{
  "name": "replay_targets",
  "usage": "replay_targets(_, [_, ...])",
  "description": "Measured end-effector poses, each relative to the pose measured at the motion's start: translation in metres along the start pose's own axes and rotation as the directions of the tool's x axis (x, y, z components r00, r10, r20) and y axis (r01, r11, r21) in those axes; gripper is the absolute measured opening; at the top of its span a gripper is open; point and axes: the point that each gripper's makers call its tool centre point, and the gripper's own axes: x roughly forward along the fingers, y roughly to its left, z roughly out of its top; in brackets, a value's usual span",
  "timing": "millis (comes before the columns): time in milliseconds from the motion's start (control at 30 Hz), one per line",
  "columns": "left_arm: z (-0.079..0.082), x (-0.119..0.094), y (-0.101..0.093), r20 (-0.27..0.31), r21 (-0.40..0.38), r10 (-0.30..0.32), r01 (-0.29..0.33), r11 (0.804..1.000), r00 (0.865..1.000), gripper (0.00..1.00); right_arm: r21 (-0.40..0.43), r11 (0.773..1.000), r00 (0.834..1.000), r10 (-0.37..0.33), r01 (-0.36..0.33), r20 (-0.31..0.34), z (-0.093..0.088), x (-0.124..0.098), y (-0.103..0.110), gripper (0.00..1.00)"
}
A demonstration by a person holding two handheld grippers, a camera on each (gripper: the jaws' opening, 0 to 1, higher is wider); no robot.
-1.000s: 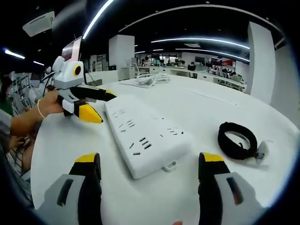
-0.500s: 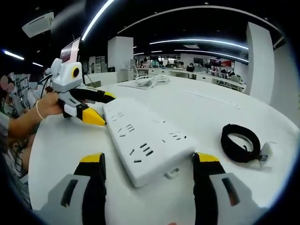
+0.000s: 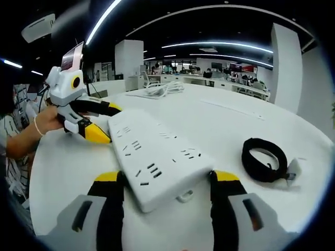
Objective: Straighten the power strip on the desk, plug the charger into it
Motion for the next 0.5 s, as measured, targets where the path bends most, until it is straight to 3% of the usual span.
replay_targets(500, [-0.0009, 0.0008, -0.004, -0.027, 0.031, 0.03, -0.029, 0.999, 0.999, 0.55, -0.011, 1.0, 1.0, 0.02, -0.02, -0.018, -0.0003, 0.0021, -0.0061, 0.67])
